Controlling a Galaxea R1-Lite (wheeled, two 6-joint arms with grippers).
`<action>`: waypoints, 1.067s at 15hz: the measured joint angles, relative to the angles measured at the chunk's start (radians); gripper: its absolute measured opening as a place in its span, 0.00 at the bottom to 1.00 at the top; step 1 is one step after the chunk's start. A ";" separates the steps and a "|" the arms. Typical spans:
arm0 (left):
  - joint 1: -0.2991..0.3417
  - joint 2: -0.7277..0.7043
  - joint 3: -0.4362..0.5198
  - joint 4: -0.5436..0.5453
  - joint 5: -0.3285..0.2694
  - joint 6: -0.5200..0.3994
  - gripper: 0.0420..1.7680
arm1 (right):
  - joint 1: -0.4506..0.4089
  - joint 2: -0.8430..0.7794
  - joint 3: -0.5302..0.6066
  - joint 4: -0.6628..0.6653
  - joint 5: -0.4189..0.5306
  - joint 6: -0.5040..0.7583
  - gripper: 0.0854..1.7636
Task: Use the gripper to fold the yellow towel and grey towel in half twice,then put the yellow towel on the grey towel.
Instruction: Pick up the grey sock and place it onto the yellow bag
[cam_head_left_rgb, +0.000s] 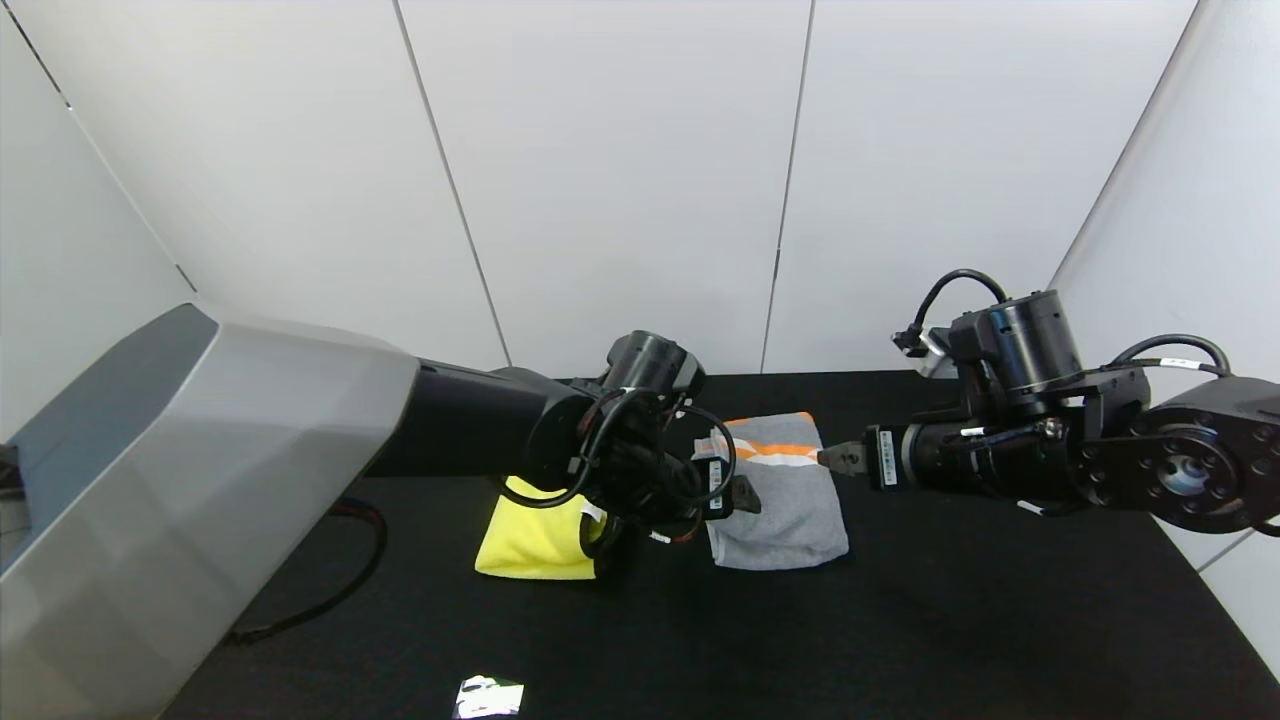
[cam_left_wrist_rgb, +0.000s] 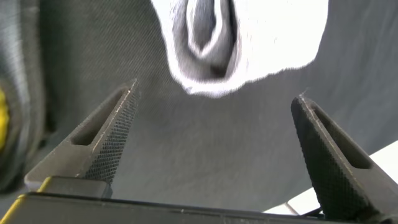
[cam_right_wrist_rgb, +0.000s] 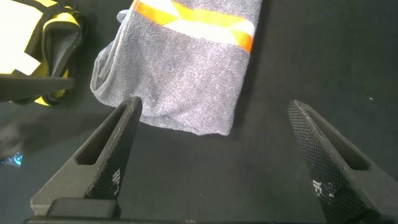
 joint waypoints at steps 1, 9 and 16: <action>0.000 0.017 -0.018 -0.001 0.001 -0.021 0.97 | -0.011 -0.007 0.008 -0.001 0.010 -0.001 0.96; 0.008 0.134 -0.136 0.001 -0.003 -0.070 0.97 | -0.043 -0.033 0.044 -0.018 0.014 -0.002 0.96; 0.008 0.197 -0.188 0.000 -0.010 -0.073 0.97 | -0.053 -0.038 0.073 -0.042 0.013 -0.002 0.96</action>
